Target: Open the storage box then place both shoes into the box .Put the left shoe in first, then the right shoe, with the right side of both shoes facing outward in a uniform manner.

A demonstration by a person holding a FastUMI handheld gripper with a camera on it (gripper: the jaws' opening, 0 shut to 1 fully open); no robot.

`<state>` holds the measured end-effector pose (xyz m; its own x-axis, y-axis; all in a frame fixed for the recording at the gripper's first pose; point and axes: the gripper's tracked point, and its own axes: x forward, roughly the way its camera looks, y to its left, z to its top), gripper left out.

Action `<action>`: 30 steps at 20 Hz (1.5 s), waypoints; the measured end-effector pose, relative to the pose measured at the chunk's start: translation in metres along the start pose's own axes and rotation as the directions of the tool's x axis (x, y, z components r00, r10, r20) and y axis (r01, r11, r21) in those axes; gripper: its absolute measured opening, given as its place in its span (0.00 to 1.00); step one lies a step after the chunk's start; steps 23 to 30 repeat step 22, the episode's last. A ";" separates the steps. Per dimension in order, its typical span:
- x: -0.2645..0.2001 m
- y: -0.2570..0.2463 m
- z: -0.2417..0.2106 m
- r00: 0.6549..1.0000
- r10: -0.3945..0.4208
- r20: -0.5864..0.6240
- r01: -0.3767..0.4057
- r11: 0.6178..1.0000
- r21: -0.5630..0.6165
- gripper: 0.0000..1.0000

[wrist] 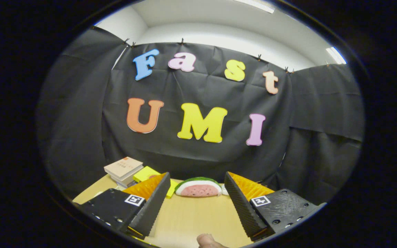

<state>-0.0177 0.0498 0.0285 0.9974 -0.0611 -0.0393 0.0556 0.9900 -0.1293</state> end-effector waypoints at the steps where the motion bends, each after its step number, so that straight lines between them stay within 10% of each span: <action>1: -0.004 -0.006 0.007 0.999 -0.025 0.031 0.025 1.000 0.001 0.96; 30: -0.023 0.009 -0.001 0.999 0.053 0.001 -0.053 0.996 0.070 0.96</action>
